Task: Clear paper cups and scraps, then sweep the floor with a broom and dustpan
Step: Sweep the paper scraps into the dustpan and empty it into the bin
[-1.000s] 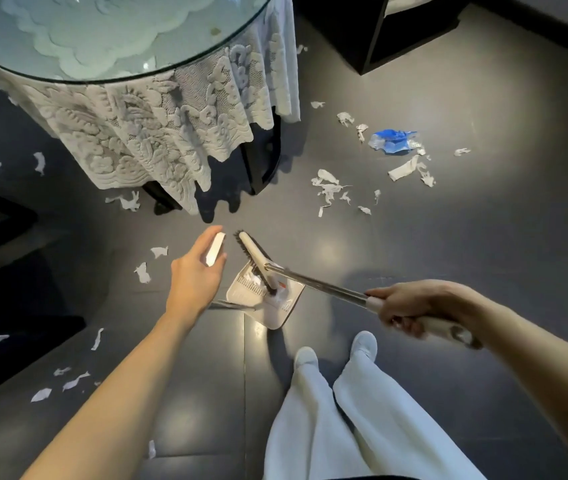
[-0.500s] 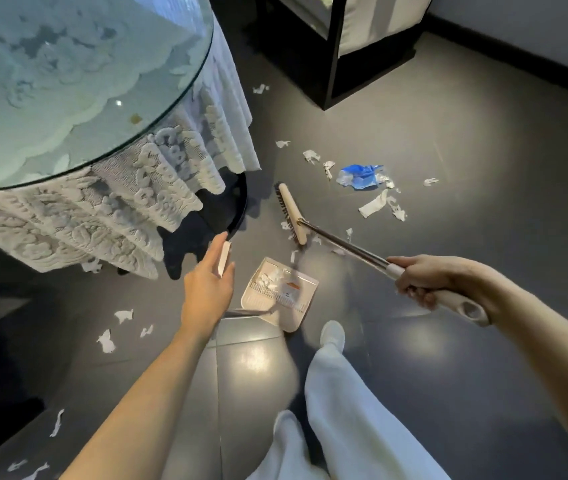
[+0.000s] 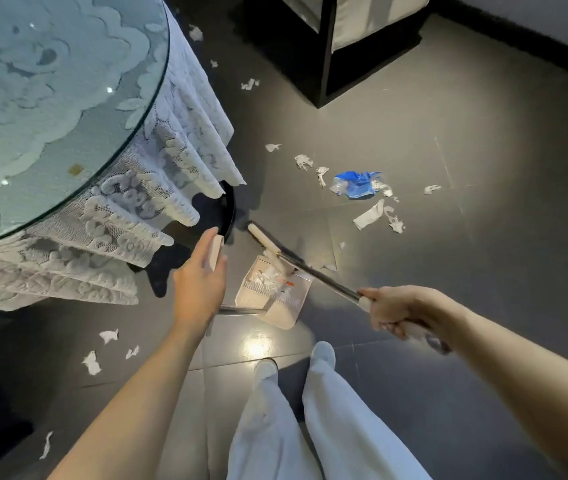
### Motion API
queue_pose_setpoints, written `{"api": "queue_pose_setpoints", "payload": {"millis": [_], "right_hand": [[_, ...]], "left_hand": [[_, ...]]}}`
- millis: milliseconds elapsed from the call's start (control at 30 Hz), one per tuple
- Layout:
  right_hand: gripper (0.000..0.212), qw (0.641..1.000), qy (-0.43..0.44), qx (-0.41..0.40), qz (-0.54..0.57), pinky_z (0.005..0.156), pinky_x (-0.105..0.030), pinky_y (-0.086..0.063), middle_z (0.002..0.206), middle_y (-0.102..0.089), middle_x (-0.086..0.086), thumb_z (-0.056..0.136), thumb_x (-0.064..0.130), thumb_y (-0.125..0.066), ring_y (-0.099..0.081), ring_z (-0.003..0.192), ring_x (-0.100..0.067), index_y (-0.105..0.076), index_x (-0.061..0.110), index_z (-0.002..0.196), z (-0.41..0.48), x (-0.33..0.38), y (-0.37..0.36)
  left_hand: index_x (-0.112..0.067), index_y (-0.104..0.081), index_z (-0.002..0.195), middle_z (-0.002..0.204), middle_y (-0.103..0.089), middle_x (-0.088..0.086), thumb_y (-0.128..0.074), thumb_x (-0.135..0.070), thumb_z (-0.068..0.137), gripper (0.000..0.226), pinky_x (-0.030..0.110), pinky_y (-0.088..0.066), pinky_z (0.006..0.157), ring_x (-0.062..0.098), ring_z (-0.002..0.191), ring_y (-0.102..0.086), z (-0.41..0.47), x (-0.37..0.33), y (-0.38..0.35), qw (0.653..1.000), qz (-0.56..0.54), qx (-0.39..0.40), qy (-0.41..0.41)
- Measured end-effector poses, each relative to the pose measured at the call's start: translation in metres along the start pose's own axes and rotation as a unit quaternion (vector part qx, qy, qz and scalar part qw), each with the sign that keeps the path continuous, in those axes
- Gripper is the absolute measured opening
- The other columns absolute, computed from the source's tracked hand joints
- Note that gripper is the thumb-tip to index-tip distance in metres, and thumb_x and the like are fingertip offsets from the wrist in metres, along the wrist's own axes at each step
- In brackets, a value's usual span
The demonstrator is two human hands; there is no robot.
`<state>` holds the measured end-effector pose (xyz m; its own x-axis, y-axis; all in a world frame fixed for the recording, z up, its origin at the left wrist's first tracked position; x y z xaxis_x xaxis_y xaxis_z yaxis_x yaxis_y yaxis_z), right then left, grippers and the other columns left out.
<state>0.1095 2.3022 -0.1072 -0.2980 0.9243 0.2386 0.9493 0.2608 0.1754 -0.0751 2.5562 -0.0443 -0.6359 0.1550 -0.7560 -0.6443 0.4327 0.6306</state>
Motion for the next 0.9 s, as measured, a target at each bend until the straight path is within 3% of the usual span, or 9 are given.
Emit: {"api": "queue_pose_setpoints", "payload": {"millis": [100,200,300,367,500,700,900], "right_hand": [[0.06,0.999,-0.013,0.034,0.04,0.039,-0.018,-0.038,0.062,-0.047,-0.003,0.09,0.004,-0.039,-0.04,0.032,-0.008,-0.037,0.039,0.138,-0.023,-0.018,-0.002],[0.069,0.994,-0.038,0.023,0.102,0.038,-0.018,-0.038,0.058,-0.045,-0.002,0.088,0.003,-0.044,-0.039,0.034,-0.01,-0.035,0.05,0.139,-0.04,-0.039,0.004],[0.071,0.987,-0.04,0.003,0.153,0.038,-0.018,-0.037,0.051,-0.044,-0.001,0.086,0.001,-0.047,-0.038,0.034,-0.011,-0.037,0.051,0.135,-0.05,-0.044,-0.001],[0.068,0.983,-0.038,-0.017,0.178,0.037,-0.018,-0.036,0.045,-0.044,0.001,0.086,0.0,-0.047,-0.037,0.033,-0.011,-0.04,0.05,0.131,-0.054,-0.045,-0.006],[0.062,0.963,-0.049,-0.054,0.259,0.037,-0.016,-0.034,0.04,-0.041,0.002,0.088,-0.001,-0.047,-0.035,0.032,-0.011,-0.042,0.048,0.126,-0.058,-0.06,-0.008],[0.066,0.943,-0.073,-0.122,0.3,0.037,-0.018,-0.035,0.037,-0.043,0.002,0.086,-0.003,-0.046,-0.037,0.032,-0.011,-0.042,0.039,0.136,-0.057,-0.091,-0.001],[0.061,0.956,-0.089,-0.141,0.241,0.041,-0.021,-0.039,0.07,-0.051,-0.009,0.089,0.004,-0.035,-0.041,0.043,-0.014,-0.033,0.03,0.145,-0.025,-0.078,-0.015]], "left_hand": [[-0.038,-0.053,0.133,0.114,-0.055,-0.019,-0.061,-0.02,0.093,0.045,0.008,-0.031,0.09,-0.005,0.102,-0.049,0.012,-0.007,-0.008,1.0,-0.012,0.016,0.003],[-0.04,-0.053,0.131,0.111,-0.059,-0.015,-0.061,-0.02,0.092,0.044,0.012,-0.037,0.087,0.008,0.099,-0.057,0.014,-0.017,-0.014,0.998,0.003,0.046,-0.033],[-0.048,-0.051,0.127,0.106,-0.066,0.003,-0.059,-0.02,0.094,0.043,0.04,-0.054,0.085,0.032,0.091,-0.064,0.016,-0.03,-0.029,0.991,0.0,0.121,-0.058],[-0.048,-0.049,0.128,0.101,-0.065,0.008,-0.058,-0.019,0.095,0.045,0.049,-0.055,0.08,0.033,0.085,-0.063,0.016,-0.04,-0.036,0.985,0.014,0.153,-0.078],[-0.045,-0.049,0.132,0.104,-0.063,0.007,-0.058,-0.018,0.095,0.046,0.047,-0.055,0.083,0.026,0.088,-0.062,0.015,-0.047,-0.047,0.975,0.011,0.197,-0.098],[-0.036,-0.05,0.135,0.101,-0.063,0.019,-0.058,-0.016,0.095,0.046,0.044,-0.051,0.082,0.034,0.088,-0.06,0.01,-0.067,-0.071,0.958,0.036,0.242,-0.15],[-0.028,-0.05,0.137,0.101,-0.065,0.015,-0.058,-0.013,0.095,0.045,0.046,-0.053,0.085,0.029,0.09,-0.061,0.012,-0.09,-0.093,0.949,0.051,0.247,-0.191]]}}
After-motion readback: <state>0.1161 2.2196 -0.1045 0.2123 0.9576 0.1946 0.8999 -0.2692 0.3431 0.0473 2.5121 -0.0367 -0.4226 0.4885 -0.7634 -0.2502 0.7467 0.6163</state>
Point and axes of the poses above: each hand's wrist, its own z-axis towards the middle knuckle, its own y-axis out of the back of the hand, x = y × z, the point moved 8 cm from there along z, towards the middle knuckle
